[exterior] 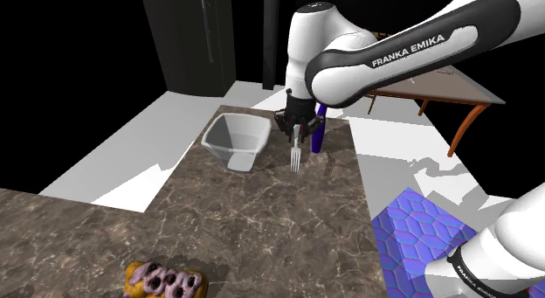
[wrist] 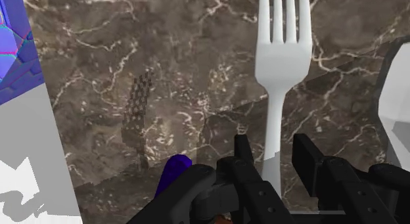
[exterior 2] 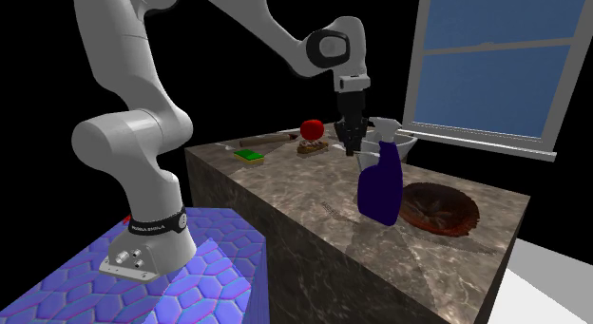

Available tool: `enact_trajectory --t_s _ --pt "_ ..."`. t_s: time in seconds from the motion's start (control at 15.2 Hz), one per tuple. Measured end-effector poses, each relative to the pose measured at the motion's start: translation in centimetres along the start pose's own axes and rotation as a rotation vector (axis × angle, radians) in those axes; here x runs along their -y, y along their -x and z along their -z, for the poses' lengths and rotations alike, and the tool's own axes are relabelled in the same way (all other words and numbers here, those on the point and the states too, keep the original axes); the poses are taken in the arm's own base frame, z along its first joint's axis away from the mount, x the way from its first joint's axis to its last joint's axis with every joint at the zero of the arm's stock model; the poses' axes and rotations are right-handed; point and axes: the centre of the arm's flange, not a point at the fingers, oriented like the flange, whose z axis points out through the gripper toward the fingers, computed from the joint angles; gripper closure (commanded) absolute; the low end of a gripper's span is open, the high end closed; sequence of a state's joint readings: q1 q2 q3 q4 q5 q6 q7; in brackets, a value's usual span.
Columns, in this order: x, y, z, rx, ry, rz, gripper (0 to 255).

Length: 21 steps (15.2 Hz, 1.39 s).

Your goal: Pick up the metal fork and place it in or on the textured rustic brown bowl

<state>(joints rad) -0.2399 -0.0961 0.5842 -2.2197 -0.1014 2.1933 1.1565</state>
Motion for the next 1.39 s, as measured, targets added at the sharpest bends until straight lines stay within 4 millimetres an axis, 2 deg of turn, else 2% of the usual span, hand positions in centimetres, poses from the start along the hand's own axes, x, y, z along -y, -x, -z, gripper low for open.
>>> enact_trajectory --t_s 0.2,0.33,1.19,1.39 --pt "-0.1 -0.1 1.2 0.000 0.000 0.000 255" --pt "0.0 -1.8 1.2 0.000 0.000 0.000 255" --pt "1.4 -17.9 -2.1 0.001 0.000 0.000 255" --pt "1.5 -22.3 -3.2 0.001 0.000 0.000 255"
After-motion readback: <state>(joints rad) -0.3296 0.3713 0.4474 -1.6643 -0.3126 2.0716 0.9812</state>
